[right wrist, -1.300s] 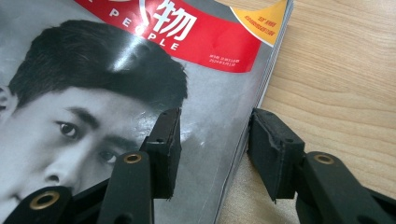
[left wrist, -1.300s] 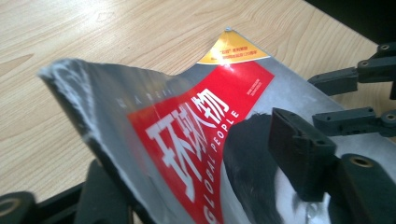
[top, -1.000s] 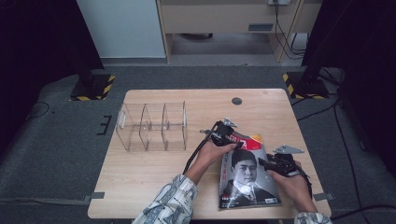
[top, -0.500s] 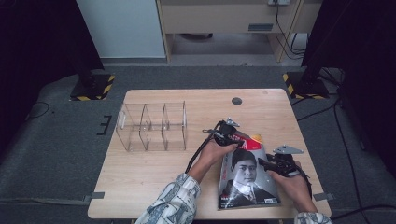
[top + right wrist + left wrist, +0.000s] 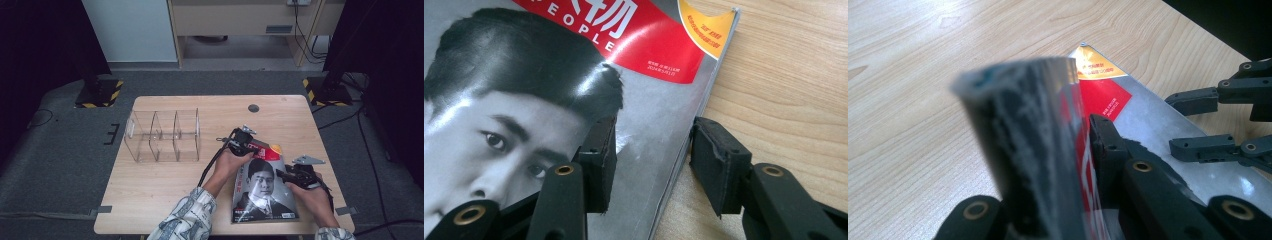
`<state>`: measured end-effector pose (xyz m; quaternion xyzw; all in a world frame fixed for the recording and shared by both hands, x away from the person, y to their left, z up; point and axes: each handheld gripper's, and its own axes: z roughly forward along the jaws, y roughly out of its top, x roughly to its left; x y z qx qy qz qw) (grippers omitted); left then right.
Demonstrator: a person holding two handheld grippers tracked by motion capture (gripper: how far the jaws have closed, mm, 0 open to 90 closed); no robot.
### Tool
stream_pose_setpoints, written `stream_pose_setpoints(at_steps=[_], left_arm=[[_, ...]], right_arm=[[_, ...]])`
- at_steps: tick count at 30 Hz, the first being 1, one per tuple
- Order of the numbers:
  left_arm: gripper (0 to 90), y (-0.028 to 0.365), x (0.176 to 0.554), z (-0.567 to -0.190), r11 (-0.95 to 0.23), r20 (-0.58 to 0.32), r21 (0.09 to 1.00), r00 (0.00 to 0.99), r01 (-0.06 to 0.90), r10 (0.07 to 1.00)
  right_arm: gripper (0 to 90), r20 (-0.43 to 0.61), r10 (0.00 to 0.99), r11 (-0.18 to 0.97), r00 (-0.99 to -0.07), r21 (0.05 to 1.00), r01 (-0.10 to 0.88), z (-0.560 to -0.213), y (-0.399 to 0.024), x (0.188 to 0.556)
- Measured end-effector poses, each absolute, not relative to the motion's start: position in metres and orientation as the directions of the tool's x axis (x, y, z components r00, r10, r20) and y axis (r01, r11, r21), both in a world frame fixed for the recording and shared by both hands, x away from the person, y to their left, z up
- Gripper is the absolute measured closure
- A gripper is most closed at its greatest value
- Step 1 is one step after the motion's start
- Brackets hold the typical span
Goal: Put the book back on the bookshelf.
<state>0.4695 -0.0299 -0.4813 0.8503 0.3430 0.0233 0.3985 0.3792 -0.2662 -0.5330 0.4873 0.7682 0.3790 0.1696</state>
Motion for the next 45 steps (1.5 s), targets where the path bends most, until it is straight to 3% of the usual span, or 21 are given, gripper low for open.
stream_pose_setpoints(at_steps=[6, 13, 22, 30, 45], left_arm=[[85.2, -0.028, 0.466, -0.473, -0.422, -0.246, 0.714, 0.763, 0.559, 0.597], [86.3, -0.021, 0.465, -0.458, -0.405, -0.236, 0.736, 0.766, 0.542, 0.597], [86.5, -0.020, 0.464, -0.449, -0.397, -0.224, 0.755, 0.775, 0.522, 0.591], [86.6, -0.019, 0.463, -0.442, -0.391, -0.227, 0.765, 0.783, 0.511, 0.580], [86.7, -0.013, 0.462, -0.414, -0.368, -0.212, 0.799, 0.797, 0.475, 0.566]], right_arm=[[55.9, 0.130, 0.882, 0.186, -0.453, 0.787, 0.588, -0.523, -0.278, 0.377], [49.4, 0.067, 0.943, 0.158, -0.326, 0.772, 0.615, -0.526, -0.292, 0.378], [42.9, 0.037, 0.950, 0.179, -0.310, 0.748, 0.639, -0.533, -0.292, 0.381], [31.9, 0.010, 0.954, 0.193, -0.301, 0.748, 0.635, -0.537, -0.289, 0.383], [31.1, 0.008, 0.955, 0.190, -0.295, 0.747, 0.637, -0.537, -0.288, 0.384]])
